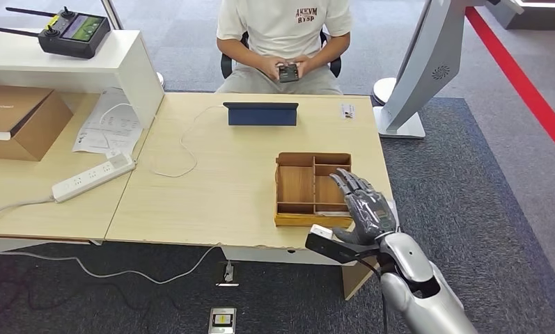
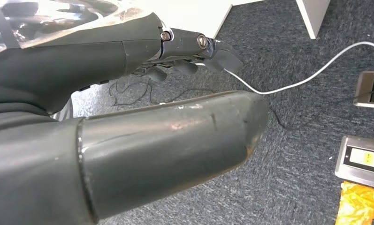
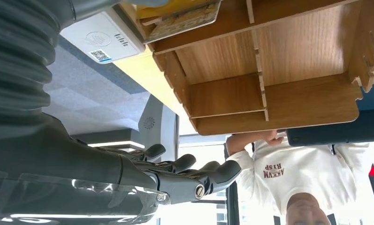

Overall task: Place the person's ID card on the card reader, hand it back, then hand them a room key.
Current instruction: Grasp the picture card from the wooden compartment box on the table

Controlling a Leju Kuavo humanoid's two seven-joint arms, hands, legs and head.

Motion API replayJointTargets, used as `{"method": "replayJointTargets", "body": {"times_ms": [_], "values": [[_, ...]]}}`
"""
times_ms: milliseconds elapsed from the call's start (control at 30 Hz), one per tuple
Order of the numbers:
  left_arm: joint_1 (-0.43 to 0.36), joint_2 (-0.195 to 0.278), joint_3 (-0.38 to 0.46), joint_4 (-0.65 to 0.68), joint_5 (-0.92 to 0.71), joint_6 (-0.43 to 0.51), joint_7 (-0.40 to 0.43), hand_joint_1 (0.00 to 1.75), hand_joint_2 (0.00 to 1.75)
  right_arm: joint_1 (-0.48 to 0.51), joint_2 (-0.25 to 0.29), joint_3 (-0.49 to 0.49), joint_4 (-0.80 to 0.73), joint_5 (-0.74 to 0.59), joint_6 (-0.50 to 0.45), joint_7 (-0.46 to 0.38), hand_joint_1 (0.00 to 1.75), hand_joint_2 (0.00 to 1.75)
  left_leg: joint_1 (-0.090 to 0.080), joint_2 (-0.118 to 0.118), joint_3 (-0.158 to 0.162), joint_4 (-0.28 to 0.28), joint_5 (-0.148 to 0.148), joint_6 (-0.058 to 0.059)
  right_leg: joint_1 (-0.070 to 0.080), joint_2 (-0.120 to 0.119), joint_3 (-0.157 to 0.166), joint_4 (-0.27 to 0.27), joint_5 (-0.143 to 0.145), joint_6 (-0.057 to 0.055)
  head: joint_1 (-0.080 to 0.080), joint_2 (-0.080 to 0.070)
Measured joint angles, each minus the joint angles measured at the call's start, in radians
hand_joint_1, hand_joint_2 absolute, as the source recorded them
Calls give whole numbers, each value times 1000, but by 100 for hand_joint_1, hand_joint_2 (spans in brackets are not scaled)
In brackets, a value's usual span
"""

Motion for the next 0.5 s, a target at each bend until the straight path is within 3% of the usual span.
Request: {"method": "replayJointTargets", "body": {"times_ms": [500], "values": [[0,-5,19,0,-1,2,-5,0,0,-49,70,14,178,-21,-51,-45,0,175,0,0,0,0,0,0,0,0,0,0,0,0,0,0]]}}
